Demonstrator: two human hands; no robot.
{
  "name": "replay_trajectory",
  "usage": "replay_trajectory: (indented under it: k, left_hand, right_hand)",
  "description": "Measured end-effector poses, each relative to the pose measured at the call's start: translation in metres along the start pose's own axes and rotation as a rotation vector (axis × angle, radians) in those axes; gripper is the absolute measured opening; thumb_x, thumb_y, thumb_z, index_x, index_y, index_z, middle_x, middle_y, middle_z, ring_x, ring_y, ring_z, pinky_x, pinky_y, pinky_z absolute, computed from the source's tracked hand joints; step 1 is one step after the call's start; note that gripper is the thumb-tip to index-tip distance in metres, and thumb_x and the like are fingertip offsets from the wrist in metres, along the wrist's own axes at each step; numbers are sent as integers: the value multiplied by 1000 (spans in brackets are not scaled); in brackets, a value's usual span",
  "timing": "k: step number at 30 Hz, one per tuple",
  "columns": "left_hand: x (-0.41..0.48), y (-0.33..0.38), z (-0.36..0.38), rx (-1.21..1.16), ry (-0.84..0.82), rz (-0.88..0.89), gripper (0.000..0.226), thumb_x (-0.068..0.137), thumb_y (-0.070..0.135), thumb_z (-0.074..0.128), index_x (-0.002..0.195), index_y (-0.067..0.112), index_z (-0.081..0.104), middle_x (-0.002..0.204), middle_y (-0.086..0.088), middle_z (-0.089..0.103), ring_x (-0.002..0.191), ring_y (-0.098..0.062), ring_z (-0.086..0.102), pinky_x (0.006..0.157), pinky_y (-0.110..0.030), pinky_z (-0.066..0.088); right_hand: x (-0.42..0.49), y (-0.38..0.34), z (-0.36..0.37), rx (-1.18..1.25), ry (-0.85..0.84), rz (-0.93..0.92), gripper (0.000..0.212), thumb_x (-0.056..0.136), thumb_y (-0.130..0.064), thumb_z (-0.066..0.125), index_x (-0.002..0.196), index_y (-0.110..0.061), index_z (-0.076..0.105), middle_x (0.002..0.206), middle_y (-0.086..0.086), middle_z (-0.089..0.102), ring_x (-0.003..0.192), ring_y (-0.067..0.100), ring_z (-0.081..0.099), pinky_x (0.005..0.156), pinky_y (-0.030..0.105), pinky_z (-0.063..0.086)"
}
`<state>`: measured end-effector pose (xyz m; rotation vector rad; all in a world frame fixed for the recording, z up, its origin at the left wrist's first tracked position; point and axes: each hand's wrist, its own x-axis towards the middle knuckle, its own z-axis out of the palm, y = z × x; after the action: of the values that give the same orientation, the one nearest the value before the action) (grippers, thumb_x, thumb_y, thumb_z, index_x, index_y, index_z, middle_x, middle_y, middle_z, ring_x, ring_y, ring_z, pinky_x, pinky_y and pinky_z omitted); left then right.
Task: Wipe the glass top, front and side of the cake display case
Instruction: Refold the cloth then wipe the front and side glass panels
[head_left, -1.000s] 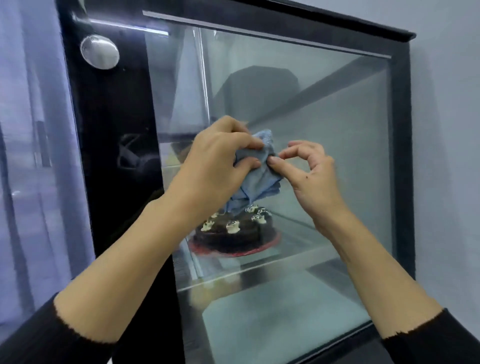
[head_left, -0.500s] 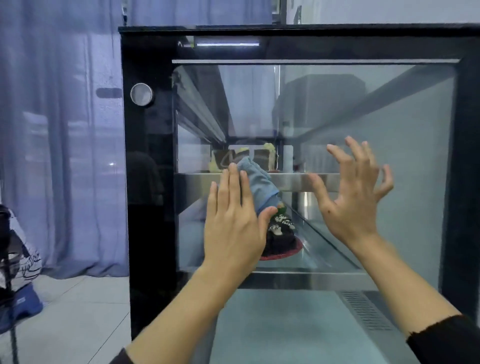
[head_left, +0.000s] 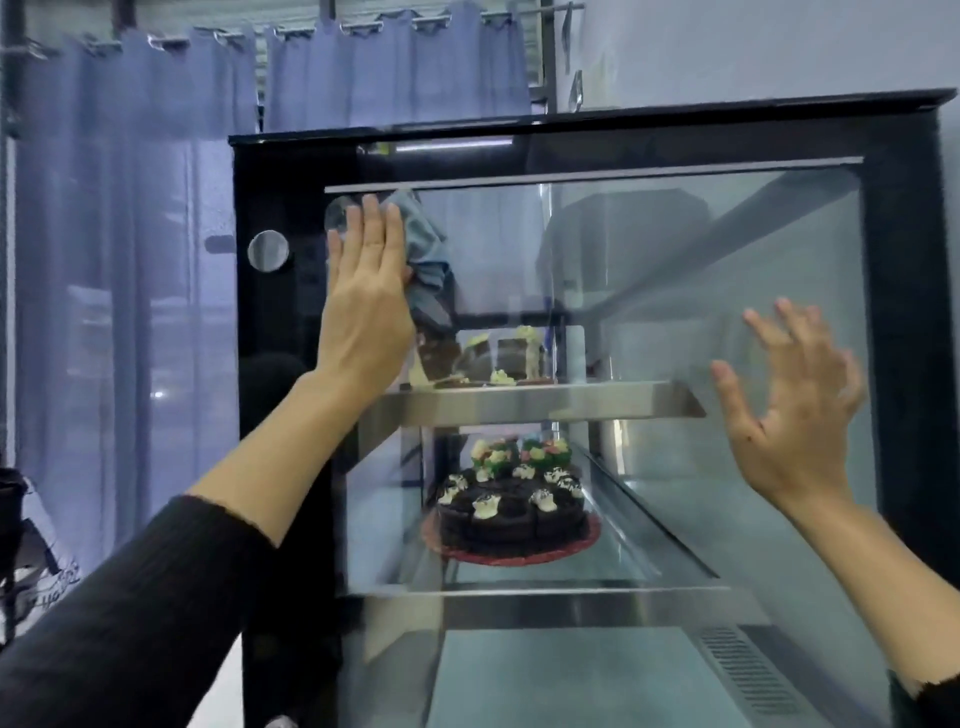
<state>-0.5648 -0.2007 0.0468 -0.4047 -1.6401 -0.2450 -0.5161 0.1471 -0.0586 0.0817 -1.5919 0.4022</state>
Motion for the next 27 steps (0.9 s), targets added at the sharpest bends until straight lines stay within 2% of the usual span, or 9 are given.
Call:
replay_trajectory:
  k: [5,9,13,15,17,20,23,25,27]
  left_hand:
    - [-111,15,4,36,-164,281,62,103,43,24,156,13,11,163,-17,2,151,-33,1,123,-44,0]
    - [-155,8,5,207,-231,502,65,102,48,24,156,14,10,163,-18,7,150,-34,11,121,-47,9]
    - [-30,-2,-6,139,-128,191,63,102,48,18,156,19,2,164,-13,-2,151,-25,-6,122,-37,-7]
    - [23,0,-9,52,-77,19,60,103,44,21,156,22,3,164,-10,-3,151,-25,-7,122,-38,-7]
    - [29,19,-2,35,-36,12,58,104,38,26,156,19,8,164,-12,1,151,-29,-3,122,-42,-3]
    - [-48,57,20,36,-61,222,58,102,27,36,155,11,16,163,-17,7,150,-34,3,122,-48,2]
    - [-145,82,28,133,-282,690,60,101,26,42,155,12,19,162,-15,13,150,-33,9,122,-49,7]
    - [-140,71,23,217,-371,987,60,102,36,36,155,17,17,163,-11,13,151,-28,10,122,-45,9]
    - [-88,60,19,297,-357,1035,62,102,41,29,156,20,9,164,-7,3,151,-25,3,123,-42,3]
  right_hand:
    - [-2,29,4,-139,-104,-102,60,96,-50,28,152,-28,27,163,-1,16,152,18,8,120,52,-1]
    - [-5,33,8,-187,-105,-134,62,97,-51,22,155,-27,19,165,-1,9,152,18,4,120,51,-4]
    - [0,33,6,-122,-90,-148,62,95,-54,28,152,-28,28,163,-1,17,151,18,11,119,48,-1]
    - [5,38,-2,-31,-73,-167,59,92,-55,36,144,-29,41,159,-1,29,148,18,22,115,46,9]
    - [12,49,-12,75,-22,-186,54,92,-53,42,137,-24,51,153,1,39,143,20,32,110,45,18]
    - [15,72,-22,43,41,-181,55,93,-48,45,138,-17,49,152,8,39,145,22,28,114,41,15]
    - [7,92,-24,-6,-29,-186,62,93,-49,43,145,-15,41,157,8,32,149,22,20,120,42,7]
    - [2,101,-21,-55,-49,-233,65,94,-50,42,149,-14,37,160,8,26,150,22,18,122,43,4]
    - [0,105,-18,-110,-36,-261,66,95,-50,39,150,-13,34,161,8,23,151,22,16,123,45,4]
